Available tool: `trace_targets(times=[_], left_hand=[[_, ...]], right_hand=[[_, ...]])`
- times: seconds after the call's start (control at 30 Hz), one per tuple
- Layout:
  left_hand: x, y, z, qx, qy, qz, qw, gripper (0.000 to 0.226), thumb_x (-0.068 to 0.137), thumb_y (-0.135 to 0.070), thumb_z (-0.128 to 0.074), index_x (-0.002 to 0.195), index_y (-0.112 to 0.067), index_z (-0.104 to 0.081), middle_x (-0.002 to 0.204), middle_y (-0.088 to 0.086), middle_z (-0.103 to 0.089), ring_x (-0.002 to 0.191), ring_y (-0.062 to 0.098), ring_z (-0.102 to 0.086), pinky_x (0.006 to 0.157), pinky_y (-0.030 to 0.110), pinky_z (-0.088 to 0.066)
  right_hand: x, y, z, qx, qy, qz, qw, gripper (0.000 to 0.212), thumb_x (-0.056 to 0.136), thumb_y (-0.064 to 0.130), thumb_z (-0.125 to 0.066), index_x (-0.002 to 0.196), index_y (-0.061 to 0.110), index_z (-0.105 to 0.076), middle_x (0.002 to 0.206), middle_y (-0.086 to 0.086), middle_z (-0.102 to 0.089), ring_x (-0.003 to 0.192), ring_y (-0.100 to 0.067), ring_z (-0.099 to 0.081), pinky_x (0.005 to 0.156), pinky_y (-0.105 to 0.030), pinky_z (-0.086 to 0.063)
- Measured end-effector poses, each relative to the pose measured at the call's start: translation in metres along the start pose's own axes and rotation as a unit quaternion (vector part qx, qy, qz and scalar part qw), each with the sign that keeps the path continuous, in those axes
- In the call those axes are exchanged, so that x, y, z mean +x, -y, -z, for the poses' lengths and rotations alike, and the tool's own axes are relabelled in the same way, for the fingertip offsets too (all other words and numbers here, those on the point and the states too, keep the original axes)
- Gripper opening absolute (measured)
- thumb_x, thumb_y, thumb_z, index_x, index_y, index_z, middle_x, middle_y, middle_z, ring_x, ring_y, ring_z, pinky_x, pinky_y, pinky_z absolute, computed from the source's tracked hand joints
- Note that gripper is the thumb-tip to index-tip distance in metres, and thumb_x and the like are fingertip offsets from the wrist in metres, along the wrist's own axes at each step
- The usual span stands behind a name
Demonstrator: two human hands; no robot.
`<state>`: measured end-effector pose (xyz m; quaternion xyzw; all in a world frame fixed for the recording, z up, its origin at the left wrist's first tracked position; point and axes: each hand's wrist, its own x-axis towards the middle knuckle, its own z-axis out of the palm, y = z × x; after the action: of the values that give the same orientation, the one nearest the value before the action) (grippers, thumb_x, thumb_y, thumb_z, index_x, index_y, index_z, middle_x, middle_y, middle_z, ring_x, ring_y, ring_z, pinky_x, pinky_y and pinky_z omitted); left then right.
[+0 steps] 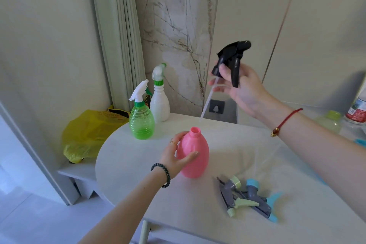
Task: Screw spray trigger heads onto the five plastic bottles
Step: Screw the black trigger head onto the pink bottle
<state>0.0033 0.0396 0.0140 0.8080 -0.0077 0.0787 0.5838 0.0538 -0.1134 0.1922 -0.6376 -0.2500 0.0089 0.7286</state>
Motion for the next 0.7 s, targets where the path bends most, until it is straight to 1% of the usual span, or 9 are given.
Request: trace_targets(times=[0.07, 0.13, 0.27, 0.33, 0.4, 0.5, 0.57, 0.63, 0.7], left_hand=[[-0.001, 0.000, 0.001, -0.002, 0.002, 0.002, 1.000, 0.051, 0.075, -0.029, -0.068, 0.108, -0.051, -0.036, 0.125, -0.006, -0.049, 0.114, 0.018, -0.049, 0.098, 0.045, -0.043], [-0.001, 0.000, 0.001, 0.002, 0.004, 0.005, 1.000, 0.051, 0.075, -0.030, -0.068, 0.108, -0.052, -0.036, 0.124, -0.007, -0.049, 0.114, 0.018, -0.049, 0.097, 0.044, -0.044], [-0.001, 0.000, 0.001, 0.007, 0.002, 0.002, 1.000, 0.050, 0.074, -0.031, -0.068, 0.106, -0.053, -0.036, 0.120, -0.009, -0.051, 0.112, 0.017, -0.050, 0.097, 0.042, -0.044], [-0.001, 0.000, 0.001, 0.006, 0.001, 0.000, 1.000, 0.049, 0.074, -0.031, -0.068, 0.104, -0.054, -0.036, 0.120, -0.008, -0.051, 0.112, 0.017, -0.050, 0.097, 0.042, -0.044], [-0.002, 0.001, 0.001, 0.003, 0.000, 0.001, 1.000, 0.049, 0.074, -0.032, -0.068, 0.103, -0.055, -0.037, 0.121, -0.008, -0.051, 0.112, 0.016, -0.050, 0.097, 0.042, -0.044], [-0.001, 0.001, 0.001, 0.000, 0.002, 0.002, 1.000, 0.049, 0.073, -0.033, -0.069, 0.104, -0.055, -0.037, 0.124, -0.006, -0.051, 0.113, 0.016, -0.050, 0.097, 0.042, -0.044], [-0.001, 0.002, 0.000, -0.002, 0.003, 0.000, 1.000, 0.050, 0.073, -0.033, -0.069, 0.106, -0.054, -0.037, 0.125, -0.004, -0.051, 0.113, 0.016, -0.050, 0.097, 0.041, -0.044], [0.001, 0.003, 0.000, -0.002, 0.001, -0.004, 1.000, 0.050, 0.071, -0.036, -0.068, 0.106, -0.055, -0.037, 0.124, -0.005, -0.052, 0.112, 0.015, -0.050, 0.095, 0.039, -0.045], [0.001, 0.005, -0.001, -0.004, -0.002, -0.006, 1.000, 0.049, 0.070, -0.037, -0.068, 0.104, -0.056, -0.037, 0.122, -0.007, -0.053, 0.109, 0.013, -0.051, 0.091, 0.032, -0.045]], right_hand=[[-0.001, -0.012, -0.005, -0.016, -0.009, -0.019, 1.000, 0.012, 0.093, 0.005, -0.042, 0.102, 0.001, -0.049, 0.098, -0.019, -0.049, 0.069, -0.023, -0.058, 0.058, -0.024, -0.052], [-0.002, -0.026, -0.006, -0.019, -0.019, -0.038, 0.999, 0.010, 0.093, 0.006, -0.044, 0.100, 0.002, -0.050, 0.098, -0.019, -0.050, 0.070, -0.023, -0.060, 0.058, -0.022, -0.053], [-0.005, -0.058, -0.007, -0.024, -0.021, -0.079, 0.996, 0.010, 0.092, 0.009, -0.048, 0.089, 0.014, -0.055, 0.093, -0.010, -0.060, 0.074, -0.019, -0.065, 0.062, -0.023, -0.053], [-0.009, -0.076, -0.010, -0.066, -0.010, -0.099, 0.993, 0.010, 0.089, 0.010, -0.054, 0.087, 0.019, -0.059, 0.093, -0.006, -0.064, 0.081, -0.019, -0.065, 0.069, -0.025, -0.053], [-0.016, -0.090, -0.012, -0.145, 0.012, -0.100, 0.984, 0.015, 0.084, 0.010, -0.061, 0.079, 0.024, -0.064, 0.086, 0.002, -0.068, 0.088, -0.016, -0.065, 0.078, -0.024, -0.049], [-0.028, -0.105, -0.012, -0.192, 0.023, -0.094, 0.977, 0.016, 0.080, 0.015, -0.067, 0.077, 0.030, -0.064, 0.081, 0.013, -0.068, 0.083, -0.002, -0.063, 0.070, -0.011, -0.045], [-0.033, -0.111, -0.012, -0.174, -0.002, -0.097, 0.980, 0.014, 0.080, 0.018, -0.067, 0.078, 0.031, -0.063, 0.080, 0.014, -0.067, 0.080, 0.002, -0.062, 0.067, -0.010, -0.043], [-0.036, -0.116, -0.013, -0.173, -0.015, -0.082, 0.981, 0.017, 0.079, 0.014, -0.068, 0.076, 0.030, -0.063, 0.078, 0.014, -0.067, 0.073, 0.006, -0.062, 0.065, -0.007, -0.044], [-0.039, -0.120, -0.013, -0.190, -0.023, -0.059, 0.980, 0.022, 0.077, 0.006, -0.069, 0.076, 0.028, -0.064, 0.077, 0.013, -0.067, 0.071, 0.006, -0.062, 0.064, -0.004, -0.044]])
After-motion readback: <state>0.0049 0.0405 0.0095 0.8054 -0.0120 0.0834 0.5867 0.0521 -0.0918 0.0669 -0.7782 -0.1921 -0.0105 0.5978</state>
